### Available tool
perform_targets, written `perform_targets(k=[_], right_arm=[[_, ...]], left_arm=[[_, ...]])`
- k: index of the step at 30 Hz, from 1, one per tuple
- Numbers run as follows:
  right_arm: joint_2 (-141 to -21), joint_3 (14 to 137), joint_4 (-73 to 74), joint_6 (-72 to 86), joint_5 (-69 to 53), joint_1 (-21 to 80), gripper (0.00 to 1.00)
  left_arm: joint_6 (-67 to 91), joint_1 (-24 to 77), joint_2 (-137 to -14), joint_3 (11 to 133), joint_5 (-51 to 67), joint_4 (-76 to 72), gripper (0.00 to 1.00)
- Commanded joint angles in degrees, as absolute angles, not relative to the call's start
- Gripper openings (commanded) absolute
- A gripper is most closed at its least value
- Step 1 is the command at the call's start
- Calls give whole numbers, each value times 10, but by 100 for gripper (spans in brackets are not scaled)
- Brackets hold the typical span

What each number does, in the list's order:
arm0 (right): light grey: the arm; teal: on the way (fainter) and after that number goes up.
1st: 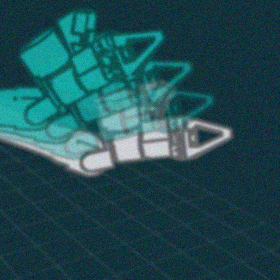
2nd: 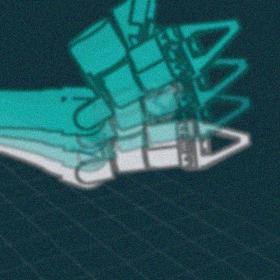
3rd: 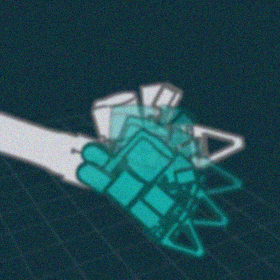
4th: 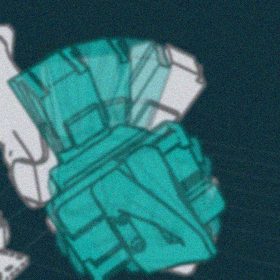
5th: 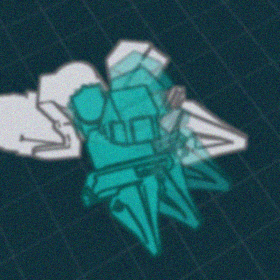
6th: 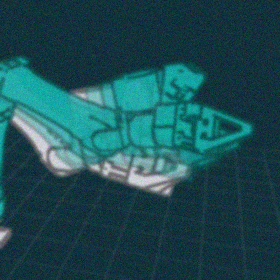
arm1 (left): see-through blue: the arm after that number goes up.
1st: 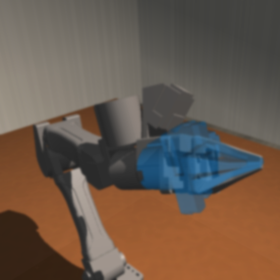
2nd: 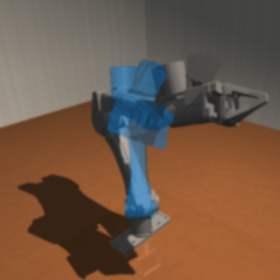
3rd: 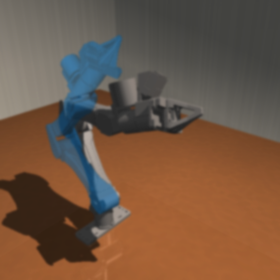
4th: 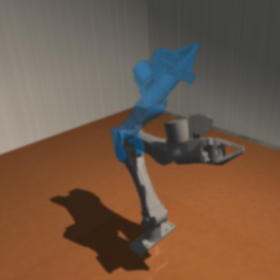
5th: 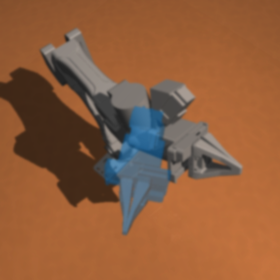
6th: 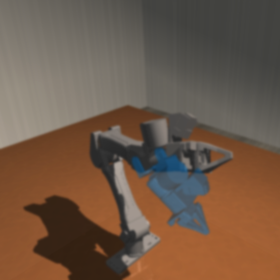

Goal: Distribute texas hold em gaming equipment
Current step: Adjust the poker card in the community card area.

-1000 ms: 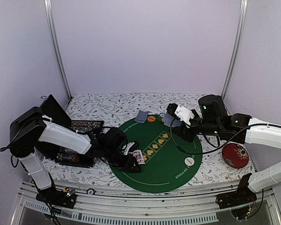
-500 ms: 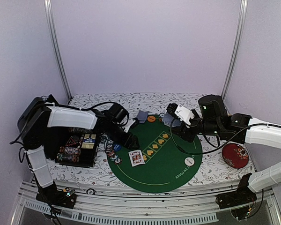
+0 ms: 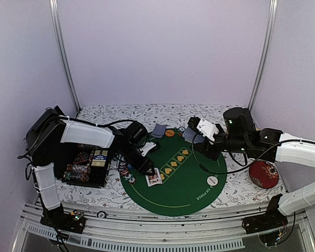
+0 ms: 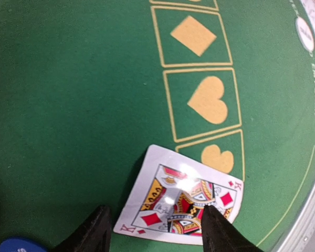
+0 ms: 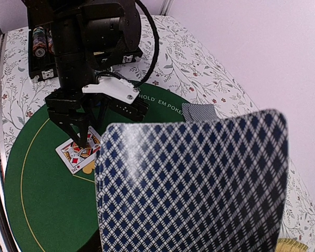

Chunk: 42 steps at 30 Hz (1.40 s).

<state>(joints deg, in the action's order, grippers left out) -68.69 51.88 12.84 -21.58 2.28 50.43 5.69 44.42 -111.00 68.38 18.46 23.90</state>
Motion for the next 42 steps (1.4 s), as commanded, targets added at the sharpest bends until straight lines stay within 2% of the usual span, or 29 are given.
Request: perform_targets(k=[1,11,16,19,21,24,25,26,27,31,37,42], right_arm=[[-673,516,113,-205,26,502,45],[-674,517,115,-205,26,502,45],[-675,519,115,-204,25,501,45],[-676,519,115,-204,24,501,45],[-676,519,115,-205,23,501,45],[-676,518,114,-204,23,502,45],[-676,518,113,-204,22,501,45],[-676,518,112,-204,22,502,45],[-677,519,112,-204,22,502,45],[-675,517,111,-202,21,501,45],[-676,520,115,-203,21,501,45],[-668,514,116,-203,25,502,45]], left_arm=[[56,469,-1107,664,228,265,59],[130,473,-1091,656,241,278,49],[164,473,-1065,639,229,259,50],[154,479,-1032,635,177,257,52],[124,491,-1005,635,133,263,56],[74,528,-985,640,61,281,72],[63,539,-987,642,38,290,81],[55,551,-992,645,17,298,95],[52,562,-1001,649,-2,310,98],[59,584,-1034,656,-60,317,98],[53,584,-1070,668,-55,266,98],[44,585,-1082,661,24,230,98]])
